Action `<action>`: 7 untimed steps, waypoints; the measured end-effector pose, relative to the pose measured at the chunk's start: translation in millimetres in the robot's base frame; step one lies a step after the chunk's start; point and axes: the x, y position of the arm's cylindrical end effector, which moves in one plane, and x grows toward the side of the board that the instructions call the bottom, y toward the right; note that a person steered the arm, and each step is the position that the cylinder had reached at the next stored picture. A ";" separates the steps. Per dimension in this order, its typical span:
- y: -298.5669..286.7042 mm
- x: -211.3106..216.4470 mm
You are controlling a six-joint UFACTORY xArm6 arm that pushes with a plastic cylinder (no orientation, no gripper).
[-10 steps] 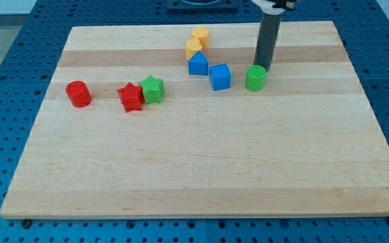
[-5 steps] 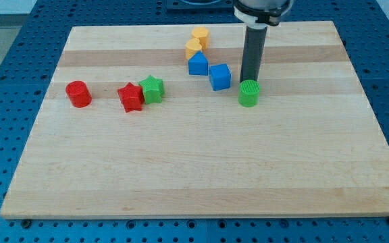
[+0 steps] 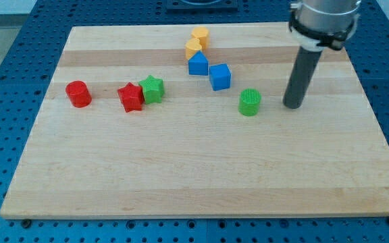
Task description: Move the green circle to the bottom of the triangle
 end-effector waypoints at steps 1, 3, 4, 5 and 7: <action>-0.1 0.0; -58.5 0.0; -102.2 0.0; -119.2 0.0; -146.6 63.6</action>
